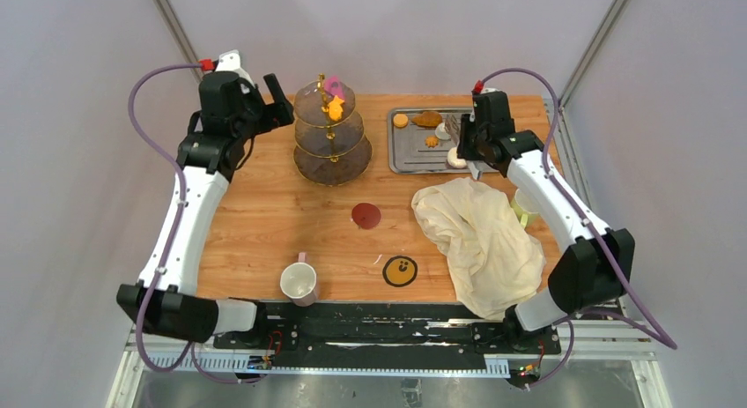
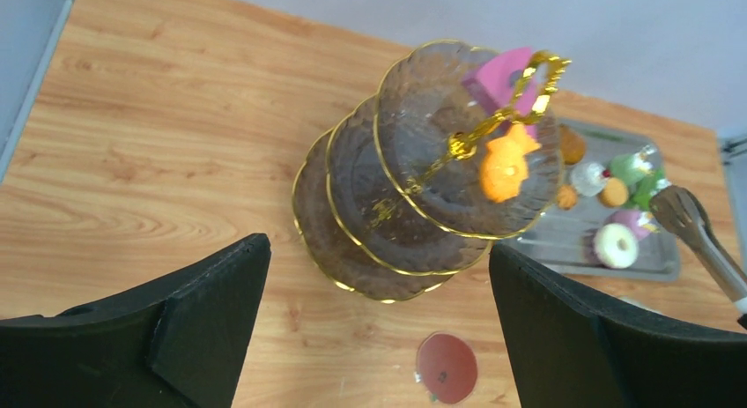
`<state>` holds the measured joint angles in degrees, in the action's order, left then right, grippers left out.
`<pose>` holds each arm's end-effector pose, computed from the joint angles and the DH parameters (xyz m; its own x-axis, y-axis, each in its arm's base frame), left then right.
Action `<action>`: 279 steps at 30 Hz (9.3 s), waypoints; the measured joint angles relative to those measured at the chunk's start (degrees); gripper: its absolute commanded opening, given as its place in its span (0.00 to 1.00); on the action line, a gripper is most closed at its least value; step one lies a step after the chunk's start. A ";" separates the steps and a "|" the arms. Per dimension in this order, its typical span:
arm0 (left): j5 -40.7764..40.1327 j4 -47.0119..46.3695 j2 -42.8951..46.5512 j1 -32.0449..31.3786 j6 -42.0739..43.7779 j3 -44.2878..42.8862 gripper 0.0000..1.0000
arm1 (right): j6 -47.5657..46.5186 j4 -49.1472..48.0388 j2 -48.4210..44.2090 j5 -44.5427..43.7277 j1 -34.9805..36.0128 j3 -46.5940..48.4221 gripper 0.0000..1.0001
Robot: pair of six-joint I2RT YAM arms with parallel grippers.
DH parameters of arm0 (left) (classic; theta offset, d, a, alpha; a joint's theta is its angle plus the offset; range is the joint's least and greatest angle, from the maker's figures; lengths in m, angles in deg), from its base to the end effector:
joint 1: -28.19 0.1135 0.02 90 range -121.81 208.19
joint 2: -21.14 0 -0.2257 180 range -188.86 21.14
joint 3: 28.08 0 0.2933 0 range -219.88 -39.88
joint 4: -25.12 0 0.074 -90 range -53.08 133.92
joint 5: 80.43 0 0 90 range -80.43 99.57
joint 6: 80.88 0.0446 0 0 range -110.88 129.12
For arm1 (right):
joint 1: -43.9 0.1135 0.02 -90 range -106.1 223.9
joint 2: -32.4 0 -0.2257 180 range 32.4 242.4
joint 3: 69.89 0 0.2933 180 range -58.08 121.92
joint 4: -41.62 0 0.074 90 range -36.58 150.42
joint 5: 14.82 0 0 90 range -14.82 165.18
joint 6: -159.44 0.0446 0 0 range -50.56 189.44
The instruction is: Serve the afternoon tea
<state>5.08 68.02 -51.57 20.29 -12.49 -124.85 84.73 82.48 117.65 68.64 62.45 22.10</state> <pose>0.3302 -0.0423 0.4103 -0.3208 -0.3262 -0.8892 -0.0586 0.9439 -0.3251 0.3719 0.1194 0.3065 -0.5727 0.0842 -0.8154 -0.0784 0.9845 0.1567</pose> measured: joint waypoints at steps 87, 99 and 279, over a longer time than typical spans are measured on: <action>3.23 0.70 -5.90 1.77 -2.43 2.08 0.87 | 14.03 -10.54 6.91 27.61 -16.37 -14.25 0.34; 3.23 0.70 -5.88 1.77 -2.40 2.08 0.87 | 15.19 -11.87 7.37 27.63 -16.37 -14.25 0.01; 6.58 2.93 -1.38 3.72 -2.78 7.89 0.87 | 11.37 -2.56 6.36 16.00 21.14 17.25 0.01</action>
<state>11.66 70.94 -52.95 24.00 -15.26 -116.96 96.10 79.92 124.01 84.63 83.59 39.34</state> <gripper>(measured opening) 0.868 0.330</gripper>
